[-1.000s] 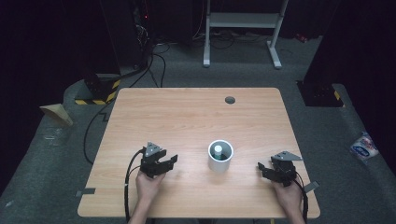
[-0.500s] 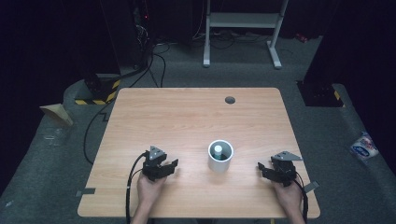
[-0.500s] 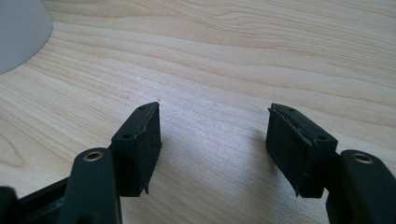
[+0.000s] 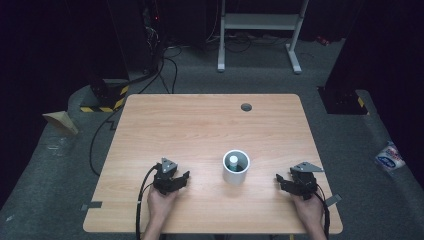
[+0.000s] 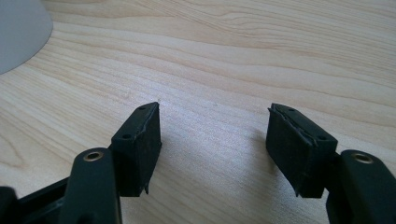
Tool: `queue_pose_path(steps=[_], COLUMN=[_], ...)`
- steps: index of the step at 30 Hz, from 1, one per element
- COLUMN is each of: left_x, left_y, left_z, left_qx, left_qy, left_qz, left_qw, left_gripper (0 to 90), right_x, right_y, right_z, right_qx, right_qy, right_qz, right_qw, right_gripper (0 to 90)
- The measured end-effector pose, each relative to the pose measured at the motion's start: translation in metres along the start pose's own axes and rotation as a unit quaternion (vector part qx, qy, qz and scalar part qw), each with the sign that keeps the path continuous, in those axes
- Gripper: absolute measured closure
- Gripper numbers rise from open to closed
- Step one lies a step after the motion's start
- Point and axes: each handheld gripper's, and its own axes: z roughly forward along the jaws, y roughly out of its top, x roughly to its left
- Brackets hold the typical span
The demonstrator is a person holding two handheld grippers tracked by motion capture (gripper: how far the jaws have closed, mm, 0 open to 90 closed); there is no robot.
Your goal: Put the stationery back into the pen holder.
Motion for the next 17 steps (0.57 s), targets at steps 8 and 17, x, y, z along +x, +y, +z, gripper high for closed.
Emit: queue_pose_path(steps=[8,17], left_x=[-0.0061,-0.0073], left_y=[-0.0001,-0.0015], left_z=[0.0012,0.0001], left_qx=[0.007,0.007], left_qy=[0.018,0.032], left_qz=[0.018,0.003], left_qw=[0.9997,0.9995], left_gripper=[37.6,33.3], right_x=[-0.0001,-0.0001], right_y=[-0.0001,-0.0001], right_z=[0.0000,0.0000], right_qx=[0.000,0.000], right_qy=[0.000,0.000], right_qz=[-0.001,-0.002], right_qw=[1.0000,1.0000], right_gripper=[35.6,35.4])
